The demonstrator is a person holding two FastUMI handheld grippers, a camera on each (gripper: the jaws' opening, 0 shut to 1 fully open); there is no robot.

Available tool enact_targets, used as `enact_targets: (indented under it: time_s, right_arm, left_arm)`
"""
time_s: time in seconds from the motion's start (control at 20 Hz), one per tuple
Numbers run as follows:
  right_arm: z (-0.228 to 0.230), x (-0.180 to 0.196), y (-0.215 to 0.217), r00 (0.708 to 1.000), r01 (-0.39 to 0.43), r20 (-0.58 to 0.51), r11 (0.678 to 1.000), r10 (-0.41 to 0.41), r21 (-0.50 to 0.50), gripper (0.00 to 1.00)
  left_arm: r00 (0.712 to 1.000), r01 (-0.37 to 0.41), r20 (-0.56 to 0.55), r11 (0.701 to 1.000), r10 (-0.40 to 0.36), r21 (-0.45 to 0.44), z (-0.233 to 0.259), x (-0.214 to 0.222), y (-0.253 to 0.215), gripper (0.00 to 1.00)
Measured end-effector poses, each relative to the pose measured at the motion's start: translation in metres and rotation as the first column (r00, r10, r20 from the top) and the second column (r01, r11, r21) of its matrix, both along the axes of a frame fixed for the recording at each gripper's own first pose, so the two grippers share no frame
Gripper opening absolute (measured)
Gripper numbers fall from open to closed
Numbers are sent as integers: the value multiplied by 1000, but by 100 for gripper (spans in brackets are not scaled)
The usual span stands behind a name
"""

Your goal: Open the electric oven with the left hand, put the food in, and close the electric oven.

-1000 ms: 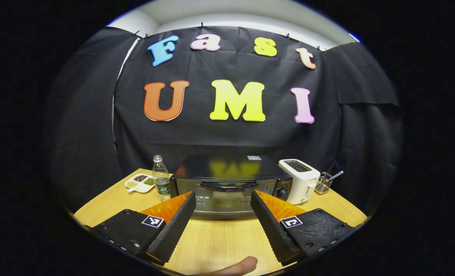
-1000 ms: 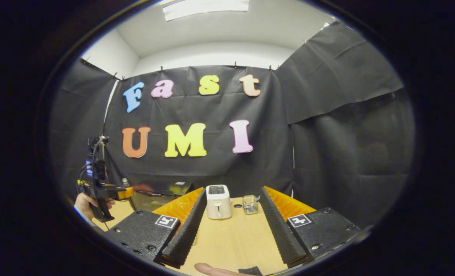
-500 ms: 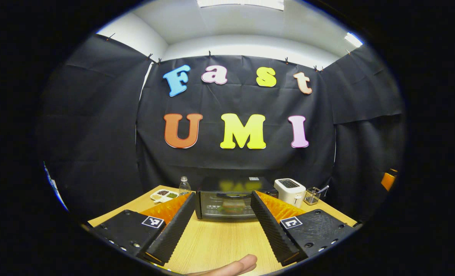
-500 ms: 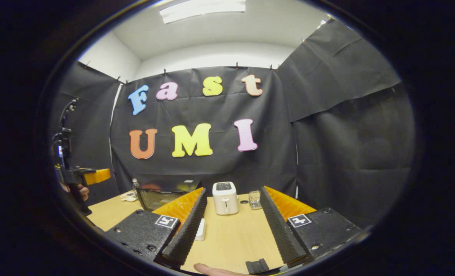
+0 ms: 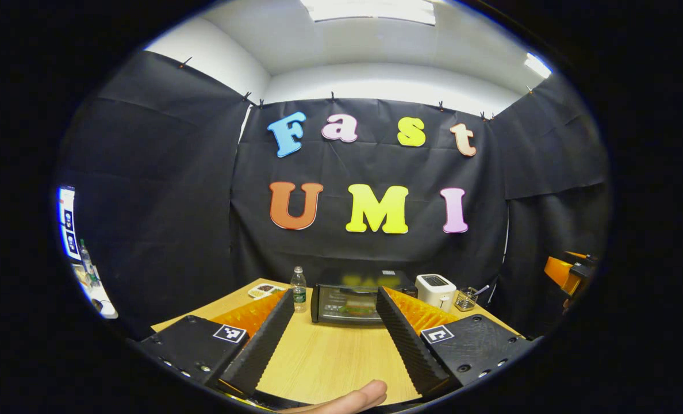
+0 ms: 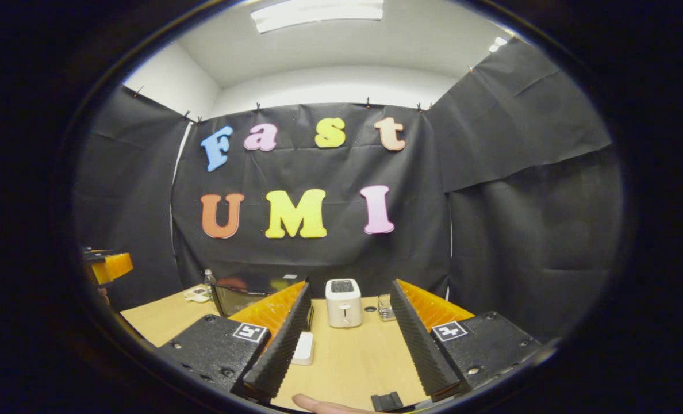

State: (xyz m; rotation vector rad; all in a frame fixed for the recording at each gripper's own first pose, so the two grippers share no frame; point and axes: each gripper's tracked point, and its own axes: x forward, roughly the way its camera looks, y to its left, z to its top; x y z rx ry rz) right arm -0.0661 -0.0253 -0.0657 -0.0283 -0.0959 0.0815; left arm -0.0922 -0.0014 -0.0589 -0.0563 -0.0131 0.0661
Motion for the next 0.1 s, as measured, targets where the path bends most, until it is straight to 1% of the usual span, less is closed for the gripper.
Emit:
enact_targets:
  time_s: [0.05,0.1]
  right_arm:
    - [2,-2,3,1000,-10,-1,1000,10,-4,89]
    - [5,-4,6,1000,-16,-1,1000,16,-11,81]
  left_arm:
    - [1000,1,6,1000,-1,1,1,-3,-1,94]
    - [1000,-4,10,1000,4,10,4,-6,2,94]
